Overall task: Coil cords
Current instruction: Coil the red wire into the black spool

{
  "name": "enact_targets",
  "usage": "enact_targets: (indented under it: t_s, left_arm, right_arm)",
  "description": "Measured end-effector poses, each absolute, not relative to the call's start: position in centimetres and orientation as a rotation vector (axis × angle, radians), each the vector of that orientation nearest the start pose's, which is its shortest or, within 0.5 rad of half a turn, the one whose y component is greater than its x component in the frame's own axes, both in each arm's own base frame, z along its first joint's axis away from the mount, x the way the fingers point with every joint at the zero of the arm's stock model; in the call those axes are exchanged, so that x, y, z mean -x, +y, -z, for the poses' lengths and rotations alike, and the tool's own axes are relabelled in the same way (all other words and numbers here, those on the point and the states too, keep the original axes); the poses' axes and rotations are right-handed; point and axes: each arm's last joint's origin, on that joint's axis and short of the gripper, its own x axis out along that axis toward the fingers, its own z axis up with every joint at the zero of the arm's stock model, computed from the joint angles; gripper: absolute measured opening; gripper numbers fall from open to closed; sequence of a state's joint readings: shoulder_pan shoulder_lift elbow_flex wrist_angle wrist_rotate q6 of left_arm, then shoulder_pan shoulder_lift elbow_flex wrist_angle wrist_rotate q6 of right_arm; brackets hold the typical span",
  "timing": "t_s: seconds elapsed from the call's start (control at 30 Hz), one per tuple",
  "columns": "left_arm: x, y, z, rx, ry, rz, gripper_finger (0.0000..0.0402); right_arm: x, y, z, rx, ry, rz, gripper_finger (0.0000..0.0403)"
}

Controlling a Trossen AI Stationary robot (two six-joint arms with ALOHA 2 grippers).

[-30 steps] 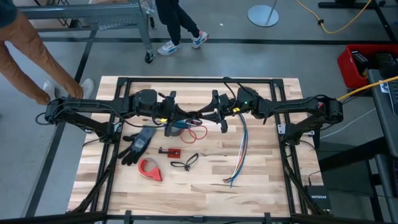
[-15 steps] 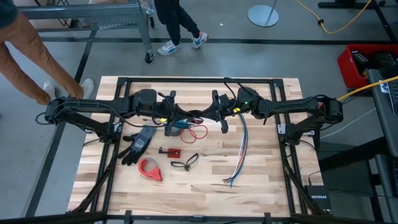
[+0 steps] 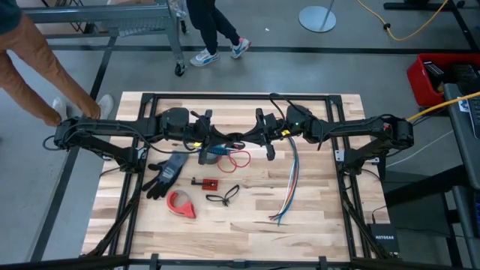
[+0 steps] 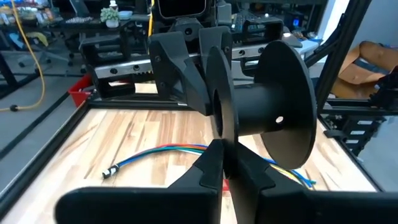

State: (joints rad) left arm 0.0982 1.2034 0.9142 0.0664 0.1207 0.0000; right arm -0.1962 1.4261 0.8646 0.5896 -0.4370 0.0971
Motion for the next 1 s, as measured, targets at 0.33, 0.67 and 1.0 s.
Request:
enact_targets:
  t_s: [0.33, 0.67, 1.0]
  left_arm:
    - [-25.6, 2.5, -31.3, 0.077, 0.329, -0.070, 0.0068]
    - [-25.2, 2.5, -31.4, 0.127, 0.343, -0.085, 0.0080]
    - [-25.5, 3.1, -31.3, 0.069, 0.330, -0.257, 0.0059]
  right_arm:
    - [-30.9, -5.1, -29.2, -0.042, -0.035, -0.190, 0.0002]
    - [-29.9, -6.4, -30.9, 0.020, -0.110, 0.200, 0.0001]
    - [-29.7, -6.9, -30.8, 0.009, -0.108, 0.397, 0.0001]
